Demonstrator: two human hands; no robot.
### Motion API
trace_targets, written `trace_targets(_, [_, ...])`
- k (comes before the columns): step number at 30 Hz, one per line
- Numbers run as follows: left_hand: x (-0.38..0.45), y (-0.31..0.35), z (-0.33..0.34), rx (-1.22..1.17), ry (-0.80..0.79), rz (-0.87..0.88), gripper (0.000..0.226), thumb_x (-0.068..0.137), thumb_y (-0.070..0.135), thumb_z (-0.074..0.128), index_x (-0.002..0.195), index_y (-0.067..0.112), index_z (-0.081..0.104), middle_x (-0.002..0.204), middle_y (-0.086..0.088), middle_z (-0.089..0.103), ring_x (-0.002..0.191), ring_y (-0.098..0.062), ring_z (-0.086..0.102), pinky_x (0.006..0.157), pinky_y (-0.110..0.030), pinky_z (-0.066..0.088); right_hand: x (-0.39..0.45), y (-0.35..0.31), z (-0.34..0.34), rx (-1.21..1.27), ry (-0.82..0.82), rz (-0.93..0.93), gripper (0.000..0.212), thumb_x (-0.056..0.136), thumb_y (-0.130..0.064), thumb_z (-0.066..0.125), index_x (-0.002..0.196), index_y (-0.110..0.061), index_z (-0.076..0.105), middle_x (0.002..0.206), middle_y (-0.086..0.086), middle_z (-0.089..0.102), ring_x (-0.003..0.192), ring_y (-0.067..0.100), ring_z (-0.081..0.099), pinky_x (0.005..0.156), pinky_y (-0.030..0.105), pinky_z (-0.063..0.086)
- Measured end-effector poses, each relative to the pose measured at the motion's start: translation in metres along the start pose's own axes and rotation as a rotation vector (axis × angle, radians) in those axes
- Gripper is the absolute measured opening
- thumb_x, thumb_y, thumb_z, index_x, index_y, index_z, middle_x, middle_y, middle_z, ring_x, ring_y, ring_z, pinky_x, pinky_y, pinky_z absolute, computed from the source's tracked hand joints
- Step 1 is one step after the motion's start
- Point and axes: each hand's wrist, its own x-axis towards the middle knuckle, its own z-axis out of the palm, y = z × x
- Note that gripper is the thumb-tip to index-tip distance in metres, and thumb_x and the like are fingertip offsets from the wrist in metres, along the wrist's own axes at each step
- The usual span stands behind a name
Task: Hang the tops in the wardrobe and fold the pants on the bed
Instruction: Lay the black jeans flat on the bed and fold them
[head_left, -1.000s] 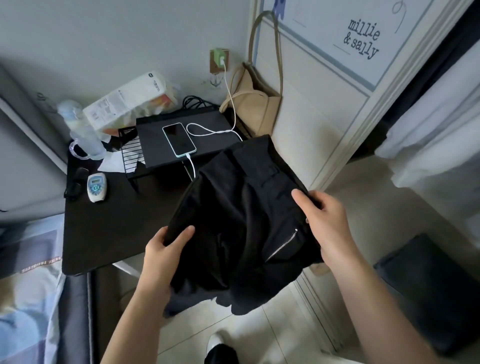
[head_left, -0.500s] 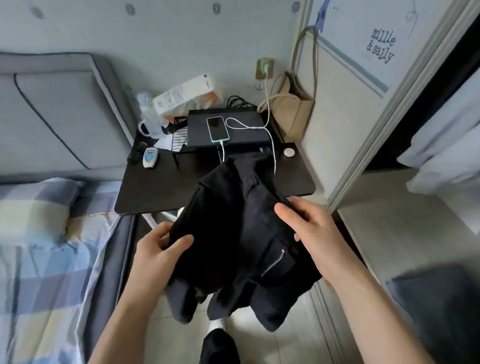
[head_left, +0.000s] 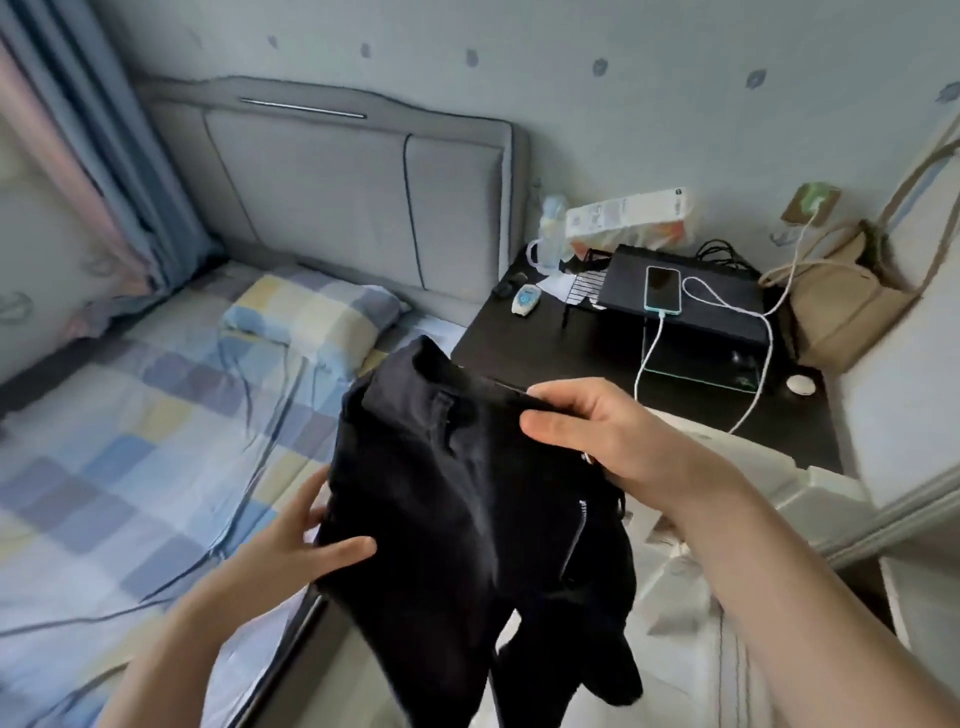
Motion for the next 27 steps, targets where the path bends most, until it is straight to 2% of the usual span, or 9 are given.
trace_targets(3, [-0.020, -0.006, -0.032, 0.043, 0.056, 0.142, 0.133, 0.033, 0.062, 0.092, 0.139, 0.068, 0.012, 0.149, 0.027, 0.034, 0.128, -0.009, 0.053, 0.101, -0.032, 0.044, 0.027, -0.007, 0.031, -0.071, -0.146, 0.026, 0.015, 0.087, -0.025, 0.066, 0.091, -0.012, 0.071, 0.083, 0.002, 0.067, 0.079, 0.020, 0.062, 0.075, 0.033, 0.047])
trace_targets(6, [-0.040, 0.005, -0.064, 0.227, 0.204, 0.496, 0.137, 0.046, 0.059, 0.091, 0.144, 0.062, -0.004, 0.159, 0.027, 0.010, 0.143, -0.007, 0.032, 0.110, -0.034, 0.032, 0.056, -0.008, 0.067, -0.249, -0.314, 0.045, 0.013, 0.087, -0.031, 0.065, 0.080, -0.021, 0.069, 0.074, 0.001, 0.057, 0.073, 0.025, 0.048, 0.067, 0.041, 0.033])
trace_targets(9, [-0.070, 0.019, -0.104, 0.575, 0.276, 0.652, 0.094, 0.062, 0.039, 0.090, 0.140, 0.044, 0.037, 0.160, 0.016, 0.019, 0.145, -0.009, 0.027, 0.113, -0.045, 0.031, 0.086, -0.010, 0.115, -0.377, -0.513, 0.089, 0.013, 0.090, -0.029, 0.062, 0.079, -0.023, 0.067, 0.075, 0.007, 0.050, 0.071, 0.024, 0.045, 0.065, 0.040, 0.032])
trace_targets(12, [-0.087, 0.013, -0.145, 0.845, 0.162, 0.591, 0.028, 0.070, 0.021, 0.087, 0.085, 0.029, 0.065, 0.159, 0.022, 0.019, 0.147, -0.005, 0.021, 0.112, -0.045, 0.034, 0.110, -0.016, 0.149, -0.455, -0.614, 0.070, 0.019, 0.091, -0.028, 0.060, 0.073, -0.029, 0.063, 0.071, 0.004, 0.046, 0.067, 0.021, 0.044, 0.063, 0.039, 0.033])
trace_targets(16, [-0.091, -0.006, -0.187, 0.937, -0.017, 0.399, 0.026, 0.070, 0.047, 0.082, 0.070, 0.026, 0.067, 0.153, 0.035, 0.021, 0.144, 0.008, 0.016, 0.110, -0.021, 0.027, 0.137, -0.021, 0.182, -0.525, -0.720, 0.034, 0.019, 0.094, -0.023, 0.059, 0.075, -0.022, 0.063, 0.070, 0.005, 0.047, 0.065, 0.017, 0.045, 0.060, 0.035, 0.035])
trace_targets(19, [-0.091, -0.018, -0.210, 0.914, -0.025, 0.319, 0.041, 0.072, 0.060, 0.068, 0.066, 0.020, 0.063, 0.101, 0.022, 0.065, 0.093, 0.001, 0.062, 0.081, -0.032, 0.053, 0.157, -0.020, 0.203, -0.569, -0.752, 0.016, 0.015, 0.093, -0.028, 0.060, 0.079, -0.028, 0.065, 0.075, 0.009, 0.051, 0.067, 0.017, 0.049, 0.061, 0.034, 0.039])
trace_targets(21, [-0.098, -0.019, -0.228, 0.864, 0.094, 0.388, 0.047, 0.075, 0.058, 0.065, 0.062, 0.014, 0.053, 0.069, 0.005, 0.055, 0.061, -0.013, 0.054, 0.059, -0.035, 0.047, 0.170, -0.018, 0.211, -0.571, -0.729, 0.014, 0.012, 0.095, -0.027, 0.058, 0.086, -0.026, 0.067, 0.077, 0.004, 0.053, 0.069, 0.010, 0.051, 0.062, 0.024, 0.042])
trace_targets(23, [-0.108, -0.008, -0.241, 0.787, 0.154, 0.435, 0.048, 0.076, 0.054, 0.063, 0.058, 0.015, 0.044, 0.065, 0.001, 0.047, 0.057, -0.016, 0.047, 0.056, -0.033, 0.042, 0.184, -0.010, 0.215, -0.579, -0.646, 0.009, 0.024, 0.093, -0.030, 0.056, 0.098, -0.008, 0.066, 0.080, 0.012, 0.056, 0.070, 0.013, 0.054, 0.061, 0.017, 0.043])
trace_targets(27, [-0.115, 0.014, -0.247, 0.746, 0.134, 0.379, 0.049, 0.082, 0.041, 0.072, 0.058, 0.015, 0.037, 0.059, -0.004, 0.038, 0.051, -0.013, 0.036, 0.053, -0.031, 0.035, 0.214, 0.025, 0.214, -0.619, -0.555, 0.023, 0.063, 0.086, -0.058, 0.057, 0.099, 0.004, 0.062, 0.088, 0.026, 0.058, 0.075, 0.036, 0.054, 0.070, 0.047, 0.044])
